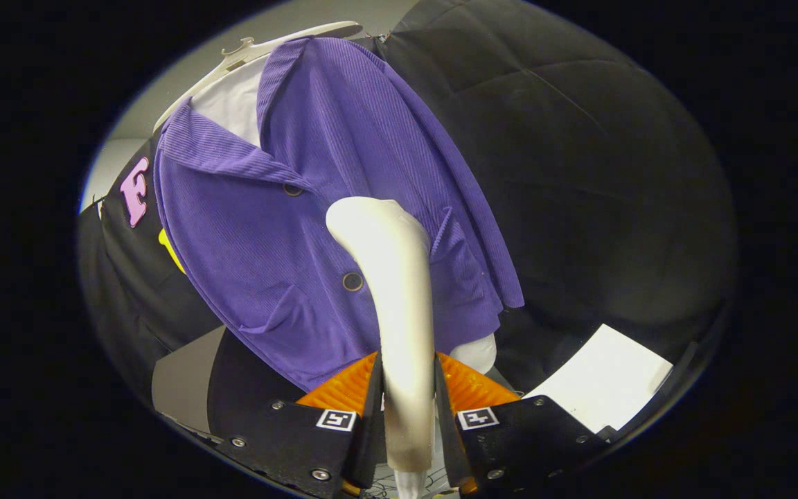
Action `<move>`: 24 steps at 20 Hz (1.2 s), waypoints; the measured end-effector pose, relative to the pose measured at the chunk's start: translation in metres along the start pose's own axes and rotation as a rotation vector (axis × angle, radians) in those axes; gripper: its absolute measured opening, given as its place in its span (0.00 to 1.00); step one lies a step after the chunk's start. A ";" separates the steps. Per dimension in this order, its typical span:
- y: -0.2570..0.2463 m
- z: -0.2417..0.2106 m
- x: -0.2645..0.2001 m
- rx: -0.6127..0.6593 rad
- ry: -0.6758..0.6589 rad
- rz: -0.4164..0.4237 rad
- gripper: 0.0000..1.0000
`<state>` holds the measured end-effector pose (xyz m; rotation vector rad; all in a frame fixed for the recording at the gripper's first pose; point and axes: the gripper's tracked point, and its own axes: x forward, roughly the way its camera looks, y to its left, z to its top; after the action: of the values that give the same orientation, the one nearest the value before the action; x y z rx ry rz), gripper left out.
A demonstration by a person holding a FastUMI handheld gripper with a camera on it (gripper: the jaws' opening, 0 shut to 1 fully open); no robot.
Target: Iron the clothes twice with a garment steamer, once on the left side and once on the right side.
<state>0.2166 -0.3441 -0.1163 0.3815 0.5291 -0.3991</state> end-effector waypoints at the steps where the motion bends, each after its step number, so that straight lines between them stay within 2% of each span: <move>1: 0.000 -0.003 0.003 -0.004 -0.001 -0.003 0.39; 8: 0.007 -0.029 -0.003 -0.046 0.022 0.027 0.39; 10: 0.009 -0.056 -0.009 -0.037 0.092 0.048 0.39; 19: 0.004 -0.158 -0.016 -0.064 0.233 0.063 0.39; 21: 0.004 -0.166 -0.029 -0.066 0.240 0.063 0.39; 24: 0.018 -0.170 -0.064 -0.069 0.199 0.107 0.39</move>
<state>0.1047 -0.2360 -0.2123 0.3830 0.7117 -0.2402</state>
